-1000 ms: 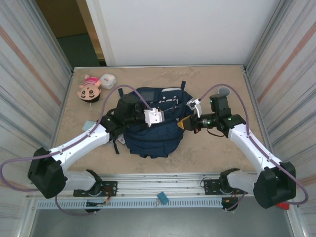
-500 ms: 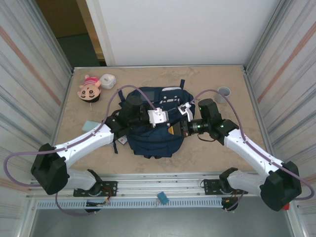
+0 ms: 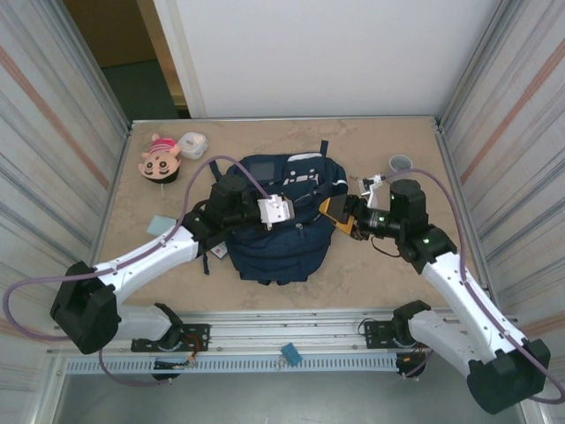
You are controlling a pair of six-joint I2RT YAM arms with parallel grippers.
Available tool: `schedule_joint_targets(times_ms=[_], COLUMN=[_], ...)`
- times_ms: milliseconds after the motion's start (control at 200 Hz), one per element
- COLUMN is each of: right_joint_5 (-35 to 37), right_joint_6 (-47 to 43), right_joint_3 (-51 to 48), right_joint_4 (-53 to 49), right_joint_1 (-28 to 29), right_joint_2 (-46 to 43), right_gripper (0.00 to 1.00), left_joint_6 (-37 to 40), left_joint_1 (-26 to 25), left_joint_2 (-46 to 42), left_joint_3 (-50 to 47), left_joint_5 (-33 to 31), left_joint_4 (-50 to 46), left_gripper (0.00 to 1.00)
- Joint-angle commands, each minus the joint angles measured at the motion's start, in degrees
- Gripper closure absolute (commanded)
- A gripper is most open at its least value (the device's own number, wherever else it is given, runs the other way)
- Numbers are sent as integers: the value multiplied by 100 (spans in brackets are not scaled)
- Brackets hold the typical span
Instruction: Pack the student bag
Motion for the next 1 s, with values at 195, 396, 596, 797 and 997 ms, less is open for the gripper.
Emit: schedule_joint_targets(times_ms=[195,396,596,797,997], right_joint_5=[113,222,282,374,457], right_joint_6=[1732,2195,2558,2671,2834], right_joint_3=[-170,-154,-109,50,63], right_joint_4=[1501,1913,2343,2574,2844], right_joint_1=[43,124,236,306,342], right_joint_2=[825,1207,1569,1960,2205], right_gripper=[20,17,14,15,42], left_joint_6=[-45,60,68,141,236], left_joint_1=[46,48,48,50,46], left_joint_2=[-389,-442,-388,-413,-513], left_joint_3=[-35,-54,-22,-10,54], left_joint_5=[451,506,669,1003,1315], left_joint_4=[746,670,657,432,-97], left_gripper=[100,100,100,100,88])
